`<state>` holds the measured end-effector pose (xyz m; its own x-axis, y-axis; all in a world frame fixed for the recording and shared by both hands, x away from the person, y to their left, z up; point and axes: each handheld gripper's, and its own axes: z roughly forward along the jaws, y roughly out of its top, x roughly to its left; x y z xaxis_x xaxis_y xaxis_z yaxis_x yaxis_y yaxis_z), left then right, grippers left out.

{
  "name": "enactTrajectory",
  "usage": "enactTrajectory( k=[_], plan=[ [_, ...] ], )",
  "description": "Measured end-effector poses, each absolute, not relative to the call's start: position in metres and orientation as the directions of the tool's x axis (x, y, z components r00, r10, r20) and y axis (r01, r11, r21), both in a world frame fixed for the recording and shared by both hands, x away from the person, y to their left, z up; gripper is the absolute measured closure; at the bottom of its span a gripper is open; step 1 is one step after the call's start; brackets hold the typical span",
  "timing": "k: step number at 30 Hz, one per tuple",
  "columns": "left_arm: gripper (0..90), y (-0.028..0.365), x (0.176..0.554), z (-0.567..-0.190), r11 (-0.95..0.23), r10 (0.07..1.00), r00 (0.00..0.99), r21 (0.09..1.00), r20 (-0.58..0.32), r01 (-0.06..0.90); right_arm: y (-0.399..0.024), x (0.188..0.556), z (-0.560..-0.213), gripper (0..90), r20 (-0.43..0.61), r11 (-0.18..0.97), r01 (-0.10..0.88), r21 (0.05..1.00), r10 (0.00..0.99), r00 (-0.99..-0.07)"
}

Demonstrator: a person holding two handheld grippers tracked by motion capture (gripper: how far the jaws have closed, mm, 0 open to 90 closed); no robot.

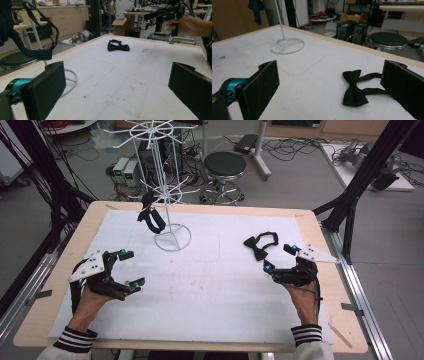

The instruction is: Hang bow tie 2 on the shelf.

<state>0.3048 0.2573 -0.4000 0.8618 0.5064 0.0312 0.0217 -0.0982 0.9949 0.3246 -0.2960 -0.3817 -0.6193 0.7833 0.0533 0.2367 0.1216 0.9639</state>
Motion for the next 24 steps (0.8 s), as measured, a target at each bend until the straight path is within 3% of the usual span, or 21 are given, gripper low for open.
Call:
enactTrajectory(
  k=[24],
  plan=[
    [1.7,0.259,0.307,-0.398,-0.093,0.506,0.862,0.995,0.026,0.025,-0.301,0.38,-0.358,1.3,0.016,0.287,0.36,0.888,0.762,-0.647]
  ],
)
